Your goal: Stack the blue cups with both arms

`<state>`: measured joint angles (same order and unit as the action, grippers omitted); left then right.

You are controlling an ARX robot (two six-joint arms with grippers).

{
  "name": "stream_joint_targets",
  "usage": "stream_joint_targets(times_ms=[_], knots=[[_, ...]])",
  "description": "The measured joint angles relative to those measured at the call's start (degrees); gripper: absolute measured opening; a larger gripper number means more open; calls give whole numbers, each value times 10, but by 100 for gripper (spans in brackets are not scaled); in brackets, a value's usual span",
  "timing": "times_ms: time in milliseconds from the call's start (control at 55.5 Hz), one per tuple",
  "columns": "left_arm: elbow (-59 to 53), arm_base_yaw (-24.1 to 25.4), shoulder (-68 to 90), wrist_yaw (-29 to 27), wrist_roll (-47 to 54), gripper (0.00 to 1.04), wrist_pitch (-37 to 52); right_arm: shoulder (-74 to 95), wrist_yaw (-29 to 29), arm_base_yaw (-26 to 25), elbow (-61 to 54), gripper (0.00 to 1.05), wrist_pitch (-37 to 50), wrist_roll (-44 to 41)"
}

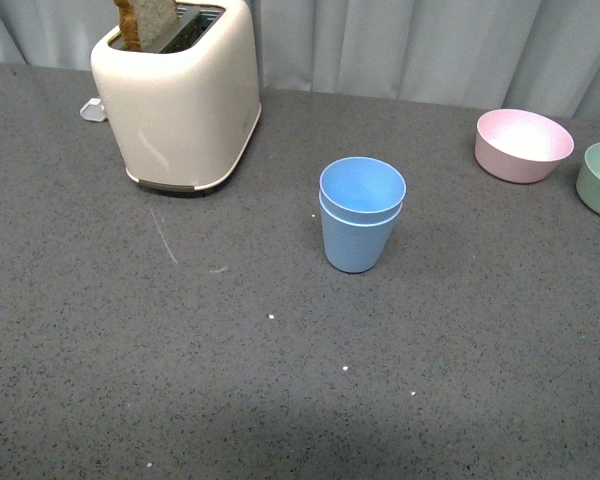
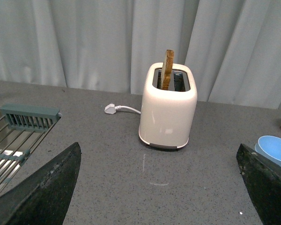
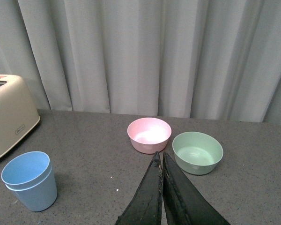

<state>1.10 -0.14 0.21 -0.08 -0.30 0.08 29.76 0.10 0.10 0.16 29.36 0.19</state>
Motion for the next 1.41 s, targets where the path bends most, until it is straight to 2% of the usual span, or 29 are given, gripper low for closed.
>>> stream_joint_targets(times_ms=[396, 775, 865, 1099, 1153, 1297, 1369, 1405], knots=[[0, 0, 0, 0, 0, 98, 0, -134, 0, 0, 0, 1, -129, 0], [0, 0, 0, 0, 0, 98, 0, -196, 0, 0, 0, 1, -190, 0], [0, 0, 0, 0, 0, 98, 0, -278, -2, 0, 0, 1, -289, 0], [0, 0, 0, 0, 0, 98, 0, -295, -2, 0, 0, 1, -293, -1], [0, 0, 0, 0, 0, 98, 0, -295, -2, 0, 0, 9, -293, -1], [0, 0, 0, 0, 0, 98, 0, -295, -2, 0, 0, 37, -293, -1], [0, 0, 0, 0, 0, 98, 0, -295, -2, 0, 0, 57, -293, -1], [0, 0, 0, 0, 0, 98, 0, -295, -2, 0, 0, 62, -293, -1]])
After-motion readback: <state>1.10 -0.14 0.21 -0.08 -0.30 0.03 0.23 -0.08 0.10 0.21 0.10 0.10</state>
